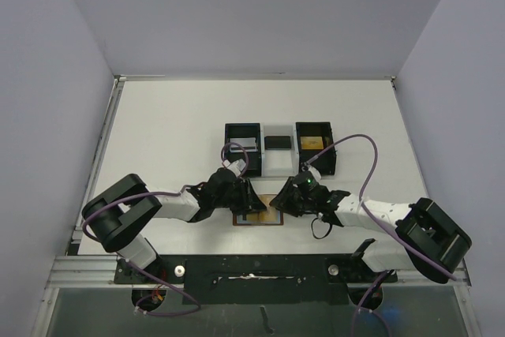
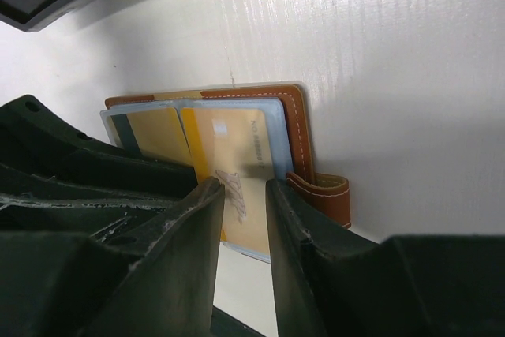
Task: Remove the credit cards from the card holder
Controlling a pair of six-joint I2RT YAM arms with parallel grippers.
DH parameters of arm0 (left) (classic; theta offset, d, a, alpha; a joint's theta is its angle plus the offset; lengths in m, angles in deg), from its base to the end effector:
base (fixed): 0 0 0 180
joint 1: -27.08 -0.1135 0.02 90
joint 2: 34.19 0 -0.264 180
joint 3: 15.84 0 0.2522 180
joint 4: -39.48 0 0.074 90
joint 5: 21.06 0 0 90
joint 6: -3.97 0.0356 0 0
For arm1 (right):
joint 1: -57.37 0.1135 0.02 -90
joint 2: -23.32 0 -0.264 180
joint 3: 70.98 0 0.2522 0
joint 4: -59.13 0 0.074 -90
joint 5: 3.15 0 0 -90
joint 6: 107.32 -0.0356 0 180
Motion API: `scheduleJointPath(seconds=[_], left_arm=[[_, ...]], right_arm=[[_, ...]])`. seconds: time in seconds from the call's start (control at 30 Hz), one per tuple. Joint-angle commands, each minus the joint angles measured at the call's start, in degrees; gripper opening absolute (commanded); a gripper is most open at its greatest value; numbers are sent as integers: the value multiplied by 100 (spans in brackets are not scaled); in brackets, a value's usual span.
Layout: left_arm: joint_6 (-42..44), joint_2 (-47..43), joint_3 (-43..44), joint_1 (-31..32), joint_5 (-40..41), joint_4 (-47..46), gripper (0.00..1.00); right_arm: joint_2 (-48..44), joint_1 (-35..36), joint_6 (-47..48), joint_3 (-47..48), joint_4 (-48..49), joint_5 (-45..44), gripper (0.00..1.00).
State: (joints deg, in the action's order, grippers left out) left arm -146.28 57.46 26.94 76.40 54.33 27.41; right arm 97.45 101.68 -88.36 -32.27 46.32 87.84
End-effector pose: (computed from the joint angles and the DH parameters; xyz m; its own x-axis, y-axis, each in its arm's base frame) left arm 0.1759 -0.2184 0.1225 -0.9452 -0.1892 -0.2662 0.0905 0.6314 -0.7702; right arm 0.1615 0.1585 0.1395 -0.8417 0.4998 -0.2042 0.2751 0.7226 0.6342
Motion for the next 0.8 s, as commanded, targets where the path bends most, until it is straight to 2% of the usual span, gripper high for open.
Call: scheduleJointPath(seconds=[0.0,0.53,0.67,0.77], left_arm=[[-18,80,136,42,-159,-445,29],[1,-16,227,1,-259,-438,9],[-4,-15,261,-2,-284,-408,1],[-9,-17,254,-1,-308,-415,0]], right_arm=[[-4,27,-112,-209,3,-86,30],[-71,-42,126,-56,145,93,31],[-146,-48,152,-42,121,111,31],[-209,-50,151,-19,57,105,31]])
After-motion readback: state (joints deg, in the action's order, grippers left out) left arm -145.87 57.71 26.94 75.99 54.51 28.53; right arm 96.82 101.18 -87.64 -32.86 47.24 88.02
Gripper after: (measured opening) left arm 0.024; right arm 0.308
